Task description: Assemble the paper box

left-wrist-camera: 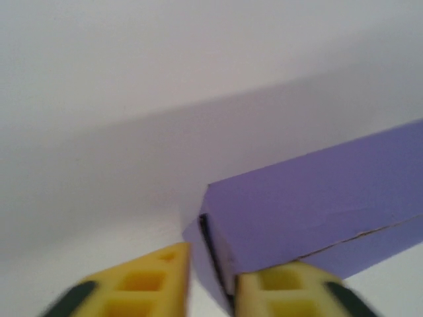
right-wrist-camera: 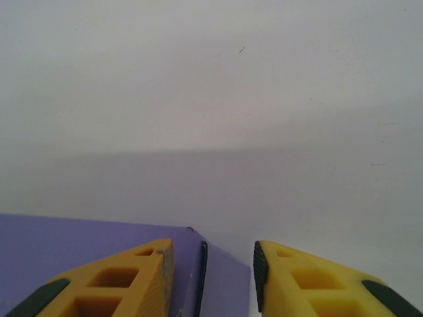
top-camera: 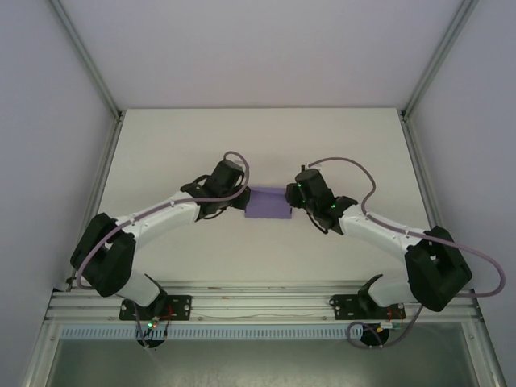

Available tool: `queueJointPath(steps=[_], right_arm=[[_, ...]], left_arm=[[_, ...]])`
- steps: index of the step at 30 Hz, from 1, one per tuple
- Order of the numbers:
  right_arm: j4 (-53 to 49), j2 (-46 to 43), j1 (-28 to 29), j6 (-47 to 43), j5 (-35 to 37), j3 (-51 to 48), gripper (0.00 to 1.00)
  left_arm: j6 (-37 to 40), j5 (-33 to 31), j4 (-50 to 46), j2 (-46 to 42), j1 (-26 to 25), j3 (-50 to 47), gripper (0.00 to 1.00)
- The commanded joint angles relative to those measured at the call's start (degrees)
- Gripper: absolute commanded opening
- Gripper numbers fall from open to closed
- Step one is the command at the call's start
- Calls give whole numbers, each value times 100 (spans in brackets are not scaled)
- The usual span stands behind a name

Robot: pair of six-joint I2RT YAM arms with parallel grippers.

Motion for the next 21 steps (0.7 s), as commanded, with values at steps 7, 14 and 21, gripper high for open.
queueJointPath(steps=[7,14,21], right_arm=[[-333,194,38,169,-100,-502,36],[-215,67,39,-68,-129,-776,34],[-153,164,38,-62,-106,-848,34]], left_arm=[[230,-6,-1372,-580,-79,621,70],[-328,49,-1359,-364,130,988,93],[-483,829,-1246,244,501,1000,76]])
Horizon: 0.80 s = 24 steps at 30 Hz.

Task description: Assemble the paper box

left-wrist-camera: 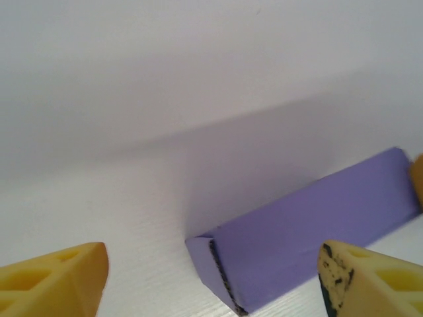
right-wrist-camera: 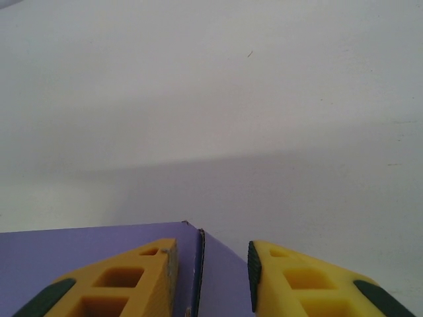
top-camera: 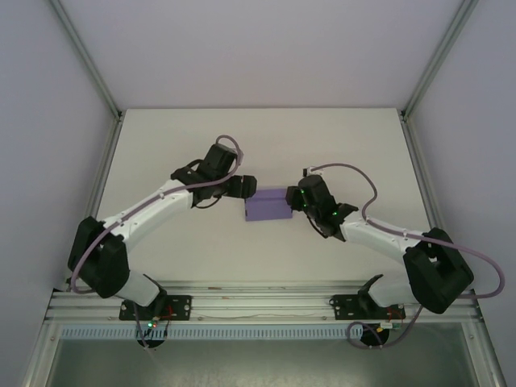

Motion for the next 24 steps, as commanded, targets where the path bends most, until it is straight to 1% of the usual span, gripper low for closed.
queueJointPath(steps=[1,5,8,11,12,15,17,20,22,23,24], right_arm=[[-928,293,36,-101,-49,-307,33],[-932,367,36,10,-28,-321,33],[-893,386,36,163,-73,-404,33],[-667,395,38,246,-180,-620,31],[-605,404,36,272,-215,-685,30],[-279,436,36,326,-464,-975,24],[-189,431,36,368,-620,-1104,19],[210,386,39,502,-797,-1441,14],[422,326,41,570,-806,-1595,11],[502,288,41,577,-843,-1634,9],[572,266,41,580,-894,-1674,8]], left_arm=[[-182,441,-59,188,122,-75,73],[-299,759,399,188,170,-666,66],[-462,1106,894,207,181,-1215,55],[-630,1296,1373,220,181,-1776,48],[-684,1260,1479,224,181,-1938,43],[-739,1276,1812,231,189,-2322,27],[-775,1444,2094,224,189,-2534,23],[-855,1626,2462,212,188,-2822,13],[-872,1698,2585,187,189,-2945,8],[-888,1723,2650,164,185,-3002,3],[-879,1747,2687,138,184,-3034,0]])
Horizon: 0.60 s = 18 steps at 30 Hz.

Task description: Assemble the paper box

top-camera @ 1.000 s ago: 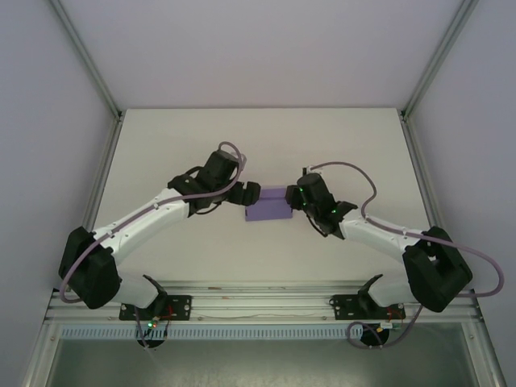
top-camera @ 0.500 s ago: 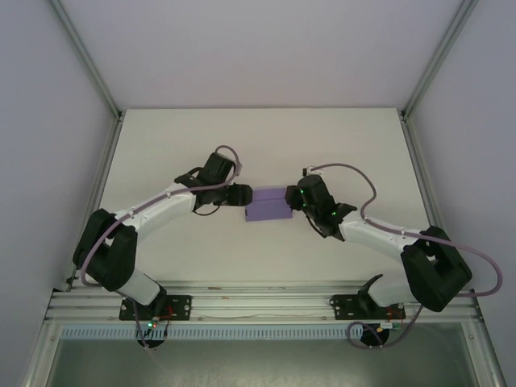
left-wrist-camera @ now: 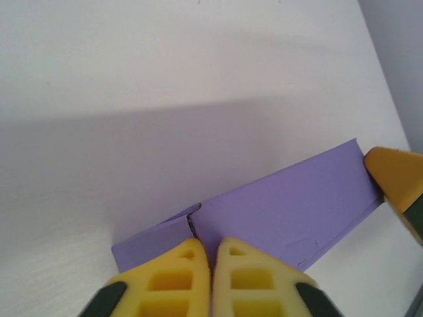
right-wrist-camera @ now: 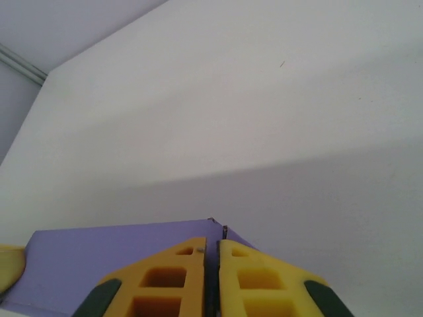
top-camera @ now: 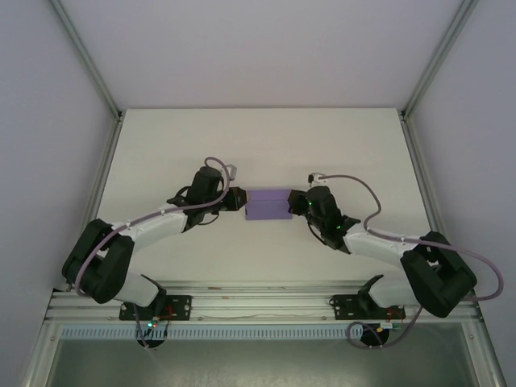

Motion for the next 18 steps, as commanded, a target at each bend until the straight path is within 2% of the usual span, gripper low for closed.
queueJointPath(steps=[1,6,10,11,13,14,18], right_arm=[[-1303,333,43,58,-566,-580,7],[-1478,289,45,-241,-672,-272,5],[-1864,35,39,-326,-519,112,15],[-1978,-31,43,-384,-482,240,17],[-2213,-104,40,-489,-422,520,24],[-2355,-114,45,-537,-365,705,26],[-2702,-28,42,-607,-216,1271,36]], left_arm=[[75,242,-821,397,-111,-552,0],[20,233,-723,279,-108,-467,0],[161,63,-1026,178,-107,-154,15],[238,-11,-1141,151,-108,7,24],[439,-122,-1419,148,-108,381,31],[500,-127,-1525,147,-108,594,41],[536,-316,-1810,167,-110,1156,44]])
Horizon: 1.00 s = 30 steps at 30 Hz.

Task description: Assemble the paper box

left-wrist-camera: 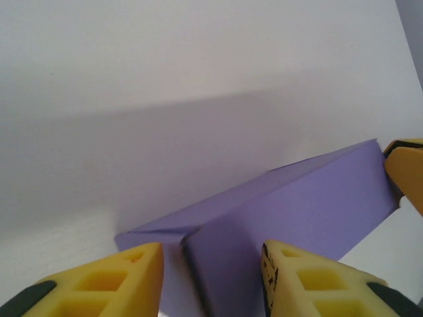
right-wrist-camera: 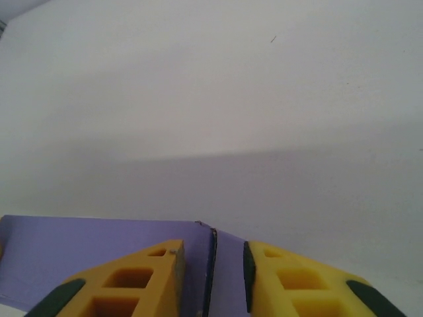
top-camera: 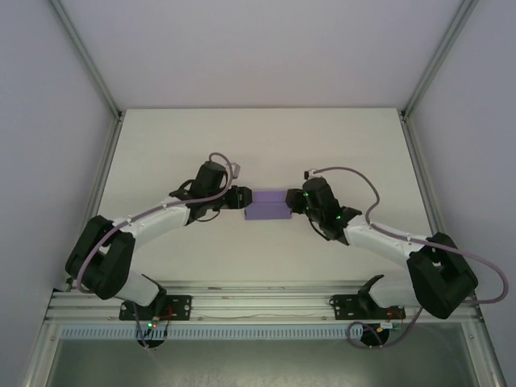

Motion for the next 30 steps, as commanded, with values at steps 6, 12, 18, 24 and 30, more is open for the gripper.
queueJointPath(steps=[6,12,18,24,30], right_arm=[[-1115,86,76,-295,316,801,52],[-1379,-41,61,-1001,201,1149,68],[-2277,16,56,-4180,-1649,1681,100],[-3838,706,95,-6982,-2096,2684,100],[-5133,1789,242,-8020,-1643,3932,100]], left_arm=[[231,-782,-1278,34,-73,909,66],[356,-1436,-1803,-59,-58,1219,100],[309,-2196,-1945,-281,306,1390,100],[108,-1846,-1725,-250,963,960,100],[42,-1919,-1792,-283,1196,535,100]])
